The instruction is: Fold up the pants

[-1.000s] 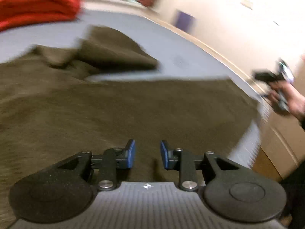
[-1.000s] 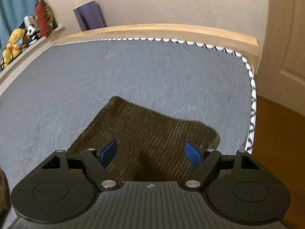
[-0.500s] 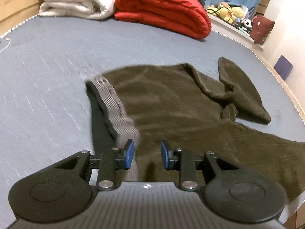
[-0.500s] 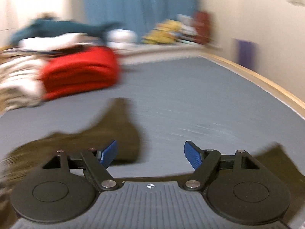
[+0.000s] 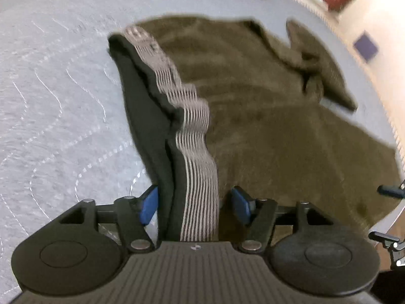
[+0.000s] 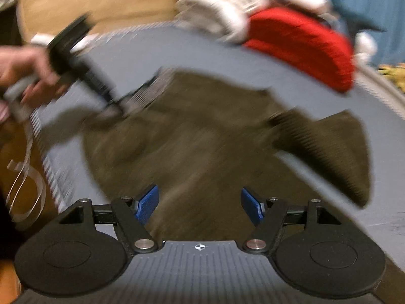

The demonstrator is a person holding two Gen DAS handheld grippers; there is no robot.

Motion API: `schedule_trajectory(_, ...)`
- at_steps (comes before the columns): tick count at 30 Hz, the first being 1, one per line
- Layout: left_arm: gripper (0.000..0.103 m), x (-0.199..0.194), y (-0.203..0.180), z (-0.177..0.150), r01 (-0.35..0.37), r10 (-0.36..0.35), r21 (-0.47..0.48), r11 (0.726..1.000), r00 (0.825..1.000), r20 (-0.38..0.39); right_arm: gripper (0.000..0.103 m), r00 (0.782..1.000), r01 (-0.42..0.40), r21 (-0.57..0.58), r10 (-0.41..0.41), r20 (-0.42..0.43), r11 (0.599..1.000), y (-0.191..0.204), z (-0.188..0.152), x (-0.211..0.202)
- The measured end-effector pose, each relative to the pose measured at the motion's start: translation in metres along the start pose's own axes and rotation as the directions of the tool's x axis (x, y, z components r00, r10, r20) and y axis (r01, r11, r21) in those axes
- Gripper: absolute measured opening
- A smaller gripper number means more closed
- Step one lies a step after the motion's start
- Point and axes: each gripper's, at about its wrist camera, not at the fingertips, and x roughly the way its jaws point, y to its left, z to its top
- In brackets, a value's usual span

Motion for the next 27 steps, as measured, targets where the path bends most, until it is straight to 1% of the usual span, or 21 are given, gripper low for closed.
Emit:
schedule_trajectory(2,0.063,0.003,-0.008,-0.002,-0.027,0.028,0.057,0.998,1.0,-0.004,0.073,0.999,-0.018,-0.053,0.016,-0.036,0.998,0.004,-0.007,0.01)
schedule_trajectory(4,0.048,0.0,-0.015,-0.001,-0.041,0.045,0.116,0.992,0.998,-0.032,0.073,0.997,-0.026,-0.072,0.021,-0.068,0.997,0.004,-0.013,0.015)
schedule_trajectory(5,0.042,-0.002,-0.021,-0.002,-0.063,0.069,0.174,0.983,0.997,-0.033,0.073,0.996,-0.029,-0.075,0.022,-0.09,0.997,0.004,-0.016,0.018)
schedule_trajectory(6,0.04,-0.007,-0.03,-0.006,-0.101,0.112,0.266,0.959,0.993,-0.027,0.073,0.994,-0.03,-0.078,0.021,-0.11,0.996,0.004,-0.02,0.021)
schedule_trajectory(7,0.038,-0.013,-0.04,-0.011,-0.156,0.168,0.361,0.92,0.986,-0.003,0.073,0.992,-0.031,-0.085,0.02,-0.128,0.996,0.004,-0.024,0.025)
schedule_trajectory(8,0.038,-0.02,-0.046,-0.014,-0.204,0.211,0.417,0.886,0.977,0.029,0.073,0.989,-0.037,-0.093,0.023,-0.143,0.995,0.004,-0.029,0.027)
schedule_trajectory(9,0.038,-0.027,-0.046,-0.016,-0.226,0.228,0.426,0.876,0.973,0.048,0.073,0.987,-0.045,-0.104,0.028,-0.159,0.994,0.004,-0.032,0.028)
schedule_trajectory(11,0.038,-0.031,-0.036,-0.015,-0.213,0.222,0.378,0.901,0.975,0.021,0.073,0.983,-0.055,-0.131,0.031,-0.181,0.99,0.006,-0.038,0.031)
schedule_trajectory(12,0.038,-0.027,-0.036,-0.019,-0.217,0.235,0.389,0.895,0.972,0.002,0.073,0.983,-0.058,-0.137,0.033,-0.178,0.989,0.006,-0.041,0.027)
schedule_trajectory(13,0.039,-0.02,-0.04,-0.025,-0.226,0.257,0.421,0.878,0.966,-0.017,0.073,0.983,-0.062,-0.132,0.038,-0.179,0.989,0.005,-0.042,0.024)
schedule_trajectory(14,0.044,-0.018,-0.045,-0.03,-0.245,0.281,0.451,0.858,0.96,-0.012,0.073,0.982,-0.065,-0.125,0.042,-0.183,0.99,0.004,-0.042,0.022)
schedule_trajectory(15,0.046,-0.021,-0.05,-0.032,-0.273,0.305,0.467,0.841,0.952,0.009,0.073,0.982,-0.066,-0.121,0.043,-0.182,0.99,0.003,-0.041,0.019)
schedule_trajectory(17,0.048,-0.034,-0.054,-0.027,-0.322,0.334,0.437,0.84,0.941,0.052,0.073,0.985,-0.059,-0.118,0.039,-0.166,0.991,0.0,-0.042,0.013)
schedule_trajectory(19,0.048,-0.052,-0.059,-0.025,-0.375,0.342,0.421,0.826,0.927,0.154,0.073,0.988,-0.049,-0.092,0.035,-0.148,0.995,-0.006,-0.041,0.006)
schedule_trajectory(20,0.048,-0.057,-0.06,-0.026,-0.366,0.324,0.409,0.836,0.931,0.17,0.073,0.989,-0.05,-0.07,0.04,-0.139,0.996,-0.01,-0.042,0.004)
schedule_trajectory(22,0.048,-0.056,-0.064,-0.031,-0.285,0.248,0.427,0.858,0.958,0.142,0.073,0.991,-0.05,-0.034,0.045,-0.129,0.998,-0.019,-0.046,0.003)
schedule_trajectory(23,0.048,-0.049,-0.067,-0.037,-0.245,0.223,0.463,0.852,0.969,0.102,0.074,0.991,-0.047,-0.022,0.044,-0.129,0.999,-0.022,-0.05,0.001)
schedule_trajectory(24,0.048,-0.036,-0.067,-0.044,-0.223,0.241,0.501,0.836,0.97,0.031,0.074,0.99,-0.04,-0.017,0.037,-0.136,0.999,-0.024,-0.053,0.0)
schedule_trajectory(25,0.049,-0.017,-0.067,-0.053,-0.236,0.302,0.547,0.803,0.953,-0.032,0.074,0.989,-0.03,-0.017,0.027,-0.146,0.999,-0.026,-0.057,-0.001)
schedule_trajectory(26,0.049,-0.011,-0.073,-0.065,-0.269,0.346,0.62,0.737,0.938,-0.005,0.074,0.987,-0.02,-0.019,0.017,-0.16,1.0,-0.027,-0.061,-0.001)
schedule_trajectory(27,0.049,-0.011,-0.08,-0.066,-0.29,0.372,0.645,0.708,0.928,0.009,0.074,0.985,-0.014,-0.017,0.011,-0.17,1.0,-0.029,-0.064,0.0)
